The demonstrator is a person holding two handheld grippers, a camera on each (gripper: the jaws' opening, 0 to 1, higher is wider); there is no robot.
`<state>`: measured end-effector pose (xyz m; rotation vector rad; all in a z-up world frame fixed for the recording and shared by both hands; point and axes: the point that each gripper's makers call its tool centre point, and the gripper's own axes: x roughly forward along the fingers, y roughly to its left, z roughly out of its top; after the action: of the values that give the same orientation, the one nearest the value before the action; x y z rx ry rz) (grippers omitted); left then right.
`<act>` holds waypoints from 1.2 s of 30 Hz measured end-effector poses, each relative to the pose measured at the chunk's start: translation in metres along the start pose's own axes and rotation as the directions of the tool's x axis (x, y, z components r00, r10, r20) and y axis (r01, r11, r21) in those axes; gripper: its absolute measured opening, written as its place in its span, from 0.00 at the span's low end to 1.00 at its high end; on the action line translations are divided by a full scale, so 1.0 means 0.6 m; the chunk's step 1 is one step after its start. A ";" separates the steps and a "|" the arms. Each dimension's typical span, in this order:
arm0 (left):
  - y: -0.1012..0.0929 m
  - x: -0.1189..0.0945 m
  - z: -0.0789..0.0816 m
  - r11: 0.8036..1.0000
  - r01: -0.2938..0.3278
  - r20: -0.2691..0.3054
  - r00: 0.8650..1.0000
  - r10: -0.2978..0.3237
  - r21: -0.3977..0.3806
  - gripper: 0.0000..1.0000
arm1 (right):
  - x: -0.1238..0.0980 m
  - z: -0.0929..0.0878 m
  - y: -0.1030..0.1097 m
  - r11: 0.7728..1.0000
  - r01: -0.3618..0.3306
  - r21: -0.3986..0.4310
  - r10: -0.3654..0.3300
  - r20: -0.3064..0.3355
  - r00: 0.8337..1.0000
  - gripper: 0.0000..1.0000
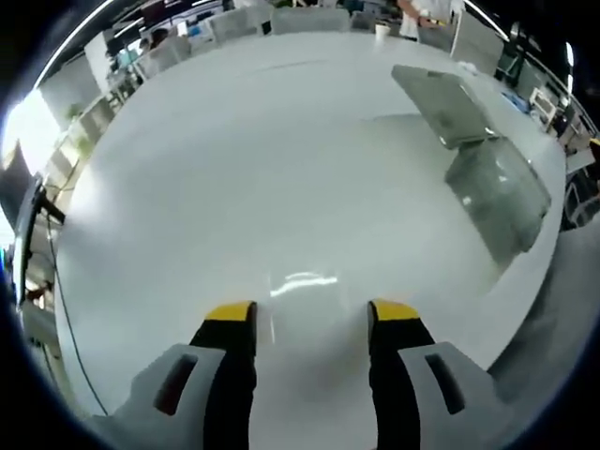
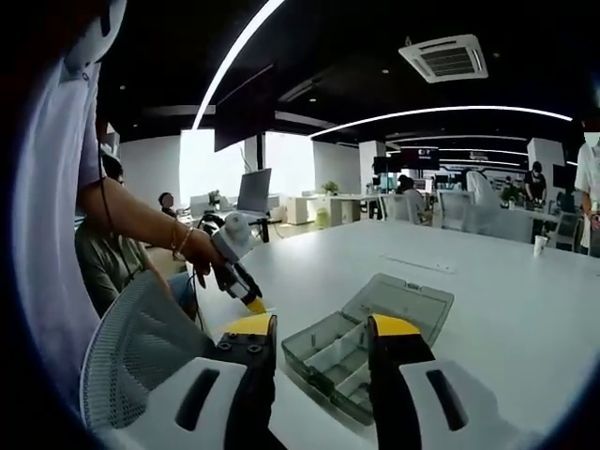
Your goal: Insert the divider into the dual guide fixture by aligning both edges with the guide slots and pushing it downward to the bottom, including one-sided entry, uneven engagement, binding, and posture correction.
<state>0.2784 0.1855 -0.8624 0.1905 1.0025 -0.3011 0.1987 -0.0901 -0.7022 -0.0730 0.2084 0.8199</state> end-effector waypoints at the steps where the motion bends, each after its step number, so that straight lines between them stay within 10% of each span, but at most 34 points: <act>1: 0.000 0.000 0.000 1.000 -0.001 -0.001 1.000 0.001 -0.001 0.45 | 0.000 0.001 -0.001 1.000 0.001 0.001 -0.001 0.002 1.000 0.35; 36: -0.010 0.002 0.006 0.999 0.001 0.010 1.000 0.000 -0.037 0.29 | -0.003 -0.003 -0.009 1.000 0.019 0.005 -0.019 -0.003 1.000 0.30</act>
<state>0.2797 0.1787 -0.8617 0.1549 0.9975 -0.2835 0.2016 -0.0953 -0.7037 -0.0712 0.2123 0.8007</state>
